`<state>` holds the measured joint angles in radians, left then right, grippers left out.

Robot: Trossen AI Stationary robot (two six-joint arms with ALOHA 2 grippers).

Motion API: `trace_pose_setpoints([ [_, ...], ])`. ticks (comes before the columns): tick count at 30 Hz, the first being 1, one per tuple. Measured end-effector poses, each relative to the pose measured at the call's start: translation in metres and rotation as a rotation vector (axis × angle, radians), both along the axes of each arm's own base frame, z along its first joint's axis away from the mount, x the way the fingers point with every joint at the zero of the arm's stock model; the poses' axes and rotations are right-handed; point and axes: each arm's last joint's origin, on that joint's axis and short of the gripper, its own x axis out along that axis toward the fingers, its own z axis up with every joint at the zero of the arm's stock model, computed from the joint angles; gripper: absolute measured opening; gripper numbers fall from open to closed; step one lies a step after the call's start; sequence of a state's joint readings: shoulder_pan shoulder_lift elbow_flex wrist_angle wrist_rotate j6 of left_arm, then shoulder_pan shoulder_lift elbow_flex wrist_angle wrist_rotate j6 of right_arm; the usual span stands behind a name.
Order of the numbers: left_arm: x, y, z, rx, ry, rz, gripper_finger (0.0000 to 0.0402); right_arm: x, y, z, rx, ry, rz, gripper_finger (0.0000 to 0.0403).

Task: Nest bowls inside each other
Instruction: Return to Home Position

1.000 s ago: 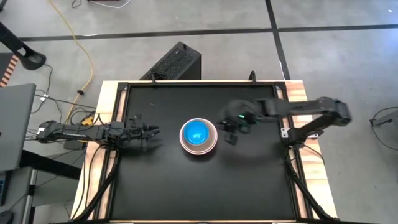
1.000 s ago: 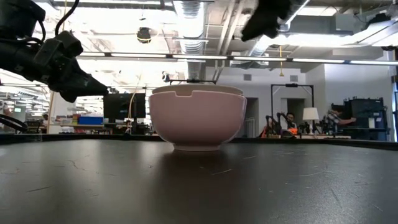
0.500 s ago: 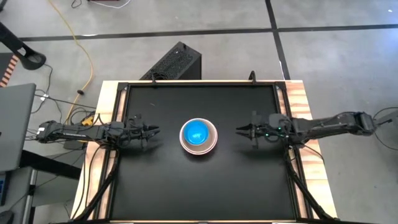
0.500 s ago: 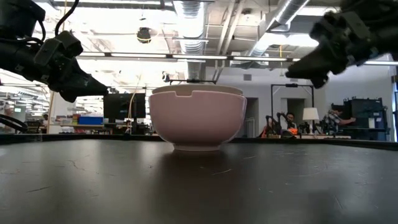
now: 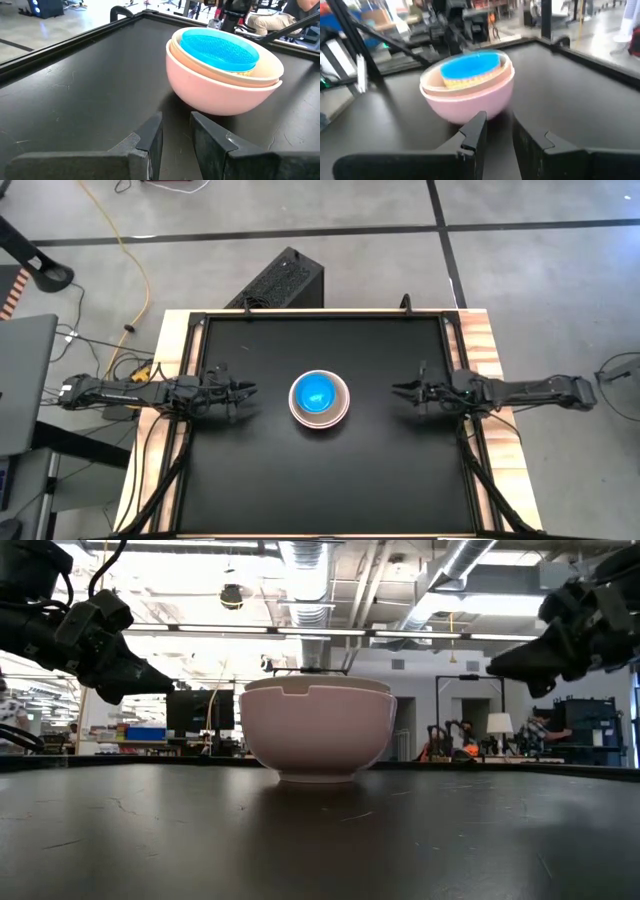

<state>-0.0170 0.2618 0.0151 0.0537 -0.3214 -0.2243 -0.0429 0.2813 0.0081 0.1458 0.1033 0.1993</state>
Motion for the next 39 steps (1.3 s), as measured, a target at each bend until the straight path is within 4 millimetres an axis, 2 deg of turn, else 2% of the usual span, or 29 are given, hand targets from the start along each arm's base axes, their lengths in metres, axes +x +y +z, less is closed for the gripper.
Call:
trace_pose_setpoints([
  [39,0.0,-0.0001,0.0,0.0,0.0,-0.001,0.0088,-0.0052,-0.0011,-0.0037,-0.022,0.036,-0.01,0.0108],
])
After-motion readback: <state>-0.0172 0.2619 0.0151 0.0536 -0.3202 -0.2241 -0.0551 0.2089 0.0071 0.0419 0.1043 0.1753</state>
